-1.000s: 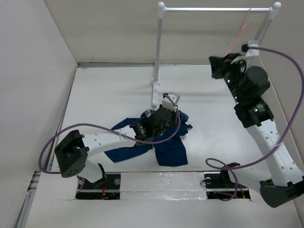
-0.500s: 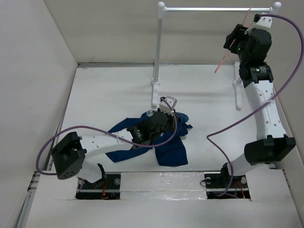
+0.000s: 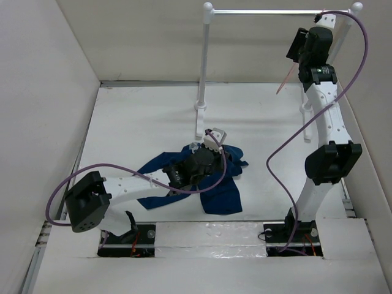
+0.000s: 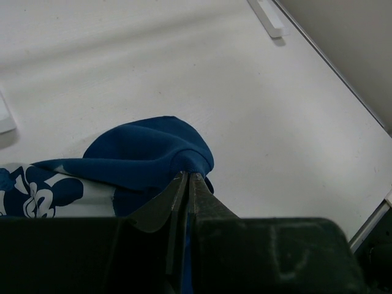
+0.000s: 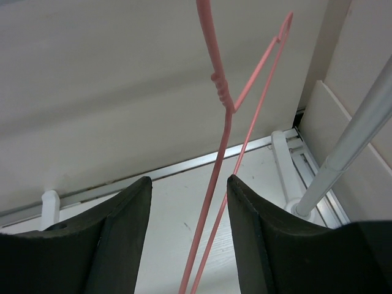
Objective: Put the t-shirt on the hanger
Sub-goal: Pick up the hanger from the clothesline.
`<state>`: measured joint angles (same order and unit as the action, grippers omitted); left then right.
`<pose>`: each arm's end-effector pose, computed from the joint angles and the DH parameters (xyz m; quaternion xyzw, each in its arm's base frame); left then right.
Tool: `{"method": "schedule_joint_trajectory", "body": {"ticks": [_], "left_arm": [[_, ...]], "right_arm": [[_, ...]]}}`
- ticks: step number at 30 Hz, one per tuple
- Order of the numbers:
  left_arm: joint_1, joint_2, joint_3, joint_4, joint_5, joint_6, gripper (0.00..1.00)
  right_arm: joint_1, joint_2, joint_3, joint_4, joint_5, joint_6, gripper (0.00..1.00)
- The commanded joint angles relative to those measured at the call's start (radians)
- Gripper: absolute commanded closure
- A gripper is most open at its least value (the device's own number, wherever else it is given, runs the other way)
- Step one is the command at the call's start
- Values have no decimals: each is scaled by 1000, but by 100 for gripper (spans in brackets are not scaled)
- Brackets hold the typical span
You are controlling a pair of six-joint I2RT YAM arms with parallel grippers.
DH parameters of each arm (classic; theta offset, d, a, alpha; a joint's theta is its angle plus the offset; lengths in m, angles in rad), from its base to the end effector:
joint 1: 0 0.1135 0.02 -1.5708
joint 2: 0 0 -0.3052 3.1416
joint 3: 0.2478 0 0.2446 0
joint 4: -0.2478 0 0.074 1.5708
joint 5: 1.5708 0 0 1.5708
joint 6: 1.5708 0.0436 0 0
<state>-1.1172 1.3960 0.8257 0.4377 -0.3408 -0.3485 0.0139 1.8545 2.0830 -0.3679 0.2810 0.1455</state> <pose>0.1503 -0.2750 0.3213 0.1745 0.7293 -0.3395 0.5679 0.4377 -0.0060 0.5025 0.1408 0.7395 -0.0536 0.6560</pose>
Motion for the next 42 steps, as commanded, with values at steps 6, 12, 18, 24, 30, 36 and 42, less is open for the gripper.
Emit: {"method": "schedule_joint_trajectory", "body": {"ticks": [6, 12, 18, 24, 30, 36, 42], "left_arm": [[-3, -43, -2, 62, -20, 17, 100], [-3, -29, 12, 65, -9, 19, 100], [-3, -20, 18, 65, -1, 14, 100], [-3, -17, 27, 62, 2, 14, 100], [-3, -26, 35, 56, -9, 13, 100], [-3, -45, 41, 44, -33, 25, 100], [19, -63, 47, 52, -30, 37, 100]], "right_arm": [[15, -9, 5, 52, 122, -46, 62], [6, -58, -95, 113, 116, -34, 89], [-5, -90, -95, 110, 57, -35, 100], [-14, -170, -142, 126, 1, -35, 100], [-48, -250, -189, 130, -98, -15, 100], [-81, -287, -238, 112, -218, 6, 100], [-81, -392, -424, 176, -327, 60, 100]]}}
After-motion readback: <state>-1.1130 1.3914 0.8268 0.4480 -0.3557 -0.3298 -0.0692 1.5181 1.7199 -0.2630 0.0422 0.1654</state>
